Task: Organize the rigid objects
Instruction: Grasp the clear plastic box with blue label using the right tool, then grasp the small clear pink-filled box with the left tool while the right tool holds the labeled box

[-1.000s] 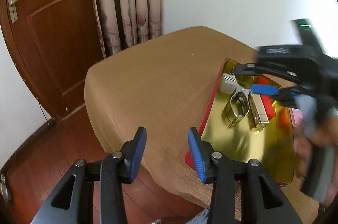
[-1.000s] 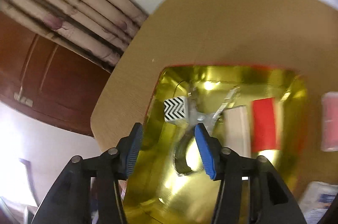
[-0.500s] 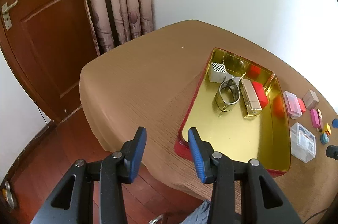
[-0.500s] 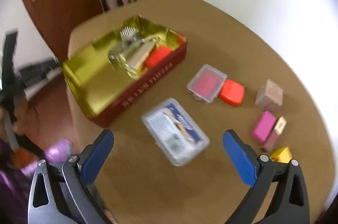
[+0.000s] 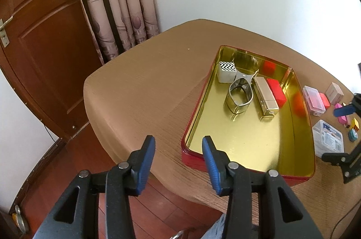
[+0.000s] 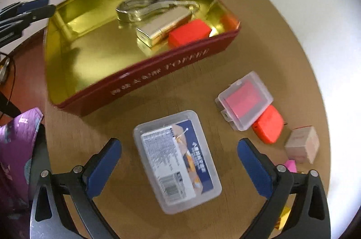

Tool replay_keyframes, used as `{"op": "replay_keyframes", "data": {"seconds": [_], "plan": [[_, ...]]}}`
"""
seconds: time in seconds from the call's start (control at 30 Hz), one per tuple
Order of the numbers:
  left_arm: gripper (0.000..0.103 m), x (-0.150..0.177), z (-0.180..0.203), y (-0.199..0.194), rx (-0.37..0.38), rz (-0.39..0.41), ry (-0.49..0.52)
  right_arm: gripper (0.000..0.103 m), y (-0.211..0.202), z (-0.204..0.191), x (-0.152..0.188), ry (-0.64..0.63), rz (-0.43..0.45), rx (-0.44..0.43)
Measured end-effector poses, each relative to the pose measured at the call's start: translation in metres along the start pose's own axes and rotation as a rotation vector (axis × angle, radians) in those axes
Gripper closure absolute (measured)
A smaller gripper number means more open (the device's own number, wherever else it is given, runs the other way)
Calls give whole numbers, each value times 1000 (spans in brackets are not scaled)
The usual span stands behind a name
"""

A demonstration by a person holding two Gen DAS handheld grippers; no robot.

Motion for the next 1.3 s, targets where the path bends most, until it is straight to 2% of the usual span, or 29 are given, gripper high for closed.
{"op": "replay_keyframes", "data": {"seconds": [0.07,0.1,0.2,0.23,0.3,0.37,0.43,0.53,0.63,0.67,0.7,0.73,0.8,0.9,0.97,1.03,1.13,1.17,1.23,1.3], "plan": [[57,0,1,0,-5,2,5,35,9,6,3,53,-22,-29],[57,0,1,0,-6,3,6,44,14,7,7,106,-33,-74],[57,1,1,-1,-6,2,5,45,12,6,19,175,5,-63],[57,1,1,-1,-6,3,4,45,6,6,26,213,34,-41],[57,0,1,-1,-8,8,5,45,-14,4,46,319,138,-53],[57,0,5,-4,0,20,20,45,-34,9,75,422,224,-38],[57,0,13,-12,18,40,45,45,-55,21,120,562,298,-15],[57,1,32,-33,80,78,92,45,-81,48,202,766,344,84],[56,4,70,-59,194,100,177,45,-98,81,285,941,354,164],[56,6,85,-67,239,103,210,45,-101,90,303,982,356,177],[56,8,108,-81,305,113,264,45,-104,95,318,1013,362,182],[56,9,123,-90,332,130,305,45,-106,100,336,1042,369,197],[53,8,159,-112,368,182,408,45,-108,106,352,1062,375,227],[48,0,200,-129,418,203,483,45,-107,107,361,1068,405,223],[47,-14,225,-131,418,188,505,45,-104,110,361,1055,411,237],[45,-33,252,-119,428,119,516,45,-101,110,357,1046,426,226],[44,-58,276,-86,372,2,490,45,-97,106,352,1042,456,211],[44,-63,284,-71,346,-53,486,45,-97,106,353,1047,472,203],[44,-64,297,-53,362,-125,500,45,-99,106,355,1048,501,184],[44,-63,302,-33,303,-167,525,45,-101,105,357,1051,516,172]]}}
Point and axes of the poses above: each gripper's, at about its wrist camera, not at the fingertips, and y roughly the way its jaws point, z to its right, x to its underside, the point moved 10 cm from there along y, roughly the way its jaws point, and after that the axes turned 11 degrees about -x, right-handed, at the moved point
